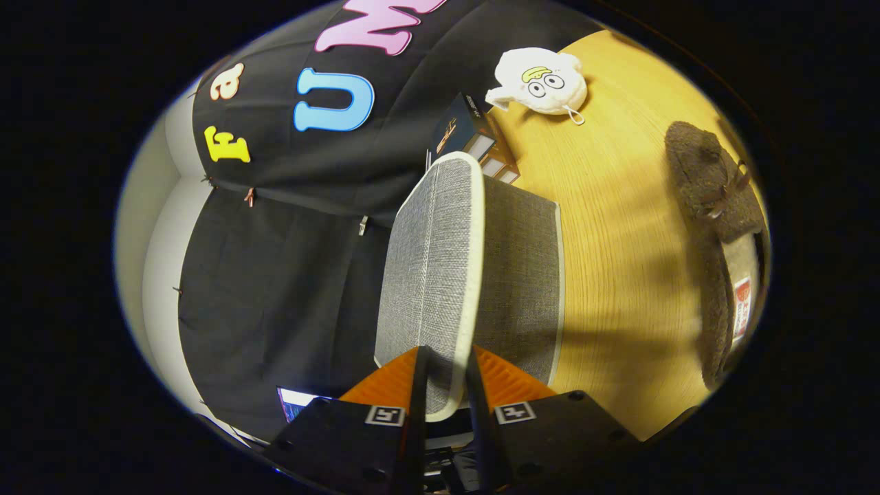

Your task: Open the storage box then place both shoes into the box .Put the left shoe in first, then the right shoe, with the right side of both shoes facing outward in a uniform manner.

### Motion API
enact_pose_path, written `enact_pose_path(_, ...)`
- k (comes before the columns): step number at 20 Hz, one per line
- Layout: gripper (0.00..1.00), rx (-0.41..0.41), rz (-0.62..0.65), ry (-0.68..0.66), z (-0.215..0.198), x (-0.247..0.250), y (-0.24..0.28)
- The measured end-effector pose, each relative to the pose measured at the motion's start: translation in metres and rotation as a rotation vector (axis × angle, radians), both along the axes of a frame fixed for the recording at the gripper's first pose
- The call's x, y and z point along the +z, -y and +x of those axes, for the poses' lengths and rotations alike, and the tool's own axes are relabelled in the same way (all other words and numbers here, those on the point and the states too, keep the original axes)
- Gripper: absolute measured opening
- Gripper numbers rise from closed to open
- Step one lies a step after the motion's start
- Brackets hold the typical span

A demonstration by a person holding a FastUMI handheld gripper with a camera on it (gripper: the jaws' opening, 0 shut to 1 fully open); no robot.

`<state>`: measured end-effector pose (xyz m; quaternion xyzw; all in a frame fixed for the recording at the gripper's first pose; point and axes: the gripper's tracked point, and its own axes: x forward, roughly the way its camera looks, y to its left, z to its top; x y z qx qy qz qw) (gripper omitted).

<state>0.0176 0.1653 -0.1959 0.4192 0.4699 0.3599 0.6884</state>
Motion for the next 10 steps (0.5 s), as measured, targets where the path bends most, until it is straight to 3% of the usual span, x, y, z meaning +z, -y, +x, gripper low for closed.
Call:
enact_pose_path(2, 0.21, 0.014, 0.008, -0.035, -0.004, 0.002, -0.007)
enact_pose_path(5, 0.21, 0.046, 0.036, -0.076, -0.014, 0.008, -0.016)
enact_pose_path(7, 0.05, 0.034, 0.038, -0.078, -0.013, 0.018, -0.015)
enact_pose_path(10, 0.05, 0.054, 0.031, -0.063, -0.019, 0.03, -0.021)
